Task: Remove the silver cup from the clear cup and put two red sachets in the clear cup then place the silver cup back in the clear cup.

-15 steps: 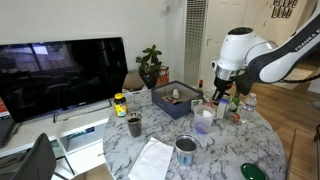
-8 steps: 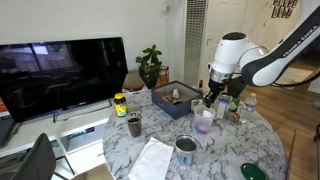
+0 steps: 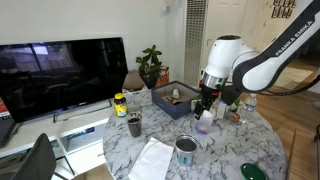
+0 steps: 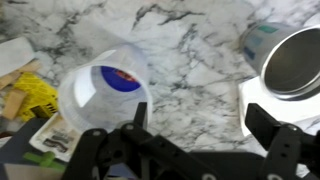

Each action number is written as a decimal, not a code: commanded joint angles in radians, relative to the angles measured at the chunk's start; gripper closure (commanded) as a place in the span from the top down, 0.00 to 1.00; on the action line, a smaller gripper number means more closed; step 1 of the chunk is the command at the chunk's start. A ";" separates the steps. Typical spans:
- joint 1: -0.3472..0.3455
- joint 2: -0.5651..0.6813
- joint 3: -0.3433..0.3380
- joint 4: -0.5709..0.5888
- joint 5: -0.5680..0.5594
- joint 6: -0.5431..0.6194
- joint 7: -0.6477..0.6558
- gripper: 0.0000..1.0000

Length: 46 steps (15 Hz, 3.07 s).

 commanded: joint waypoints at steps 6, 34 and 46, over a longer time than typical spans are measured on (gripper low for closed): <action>0.097 0.168 0.045 0.047 0.170 0.085 -0.190 1.00; -0.035 -0.260 -0.050 -0.101 0.306 0.020 -0.313 0.01; -0.092 -0.302 -0.181 -0.181 0.320 0.015 -0.312 0.01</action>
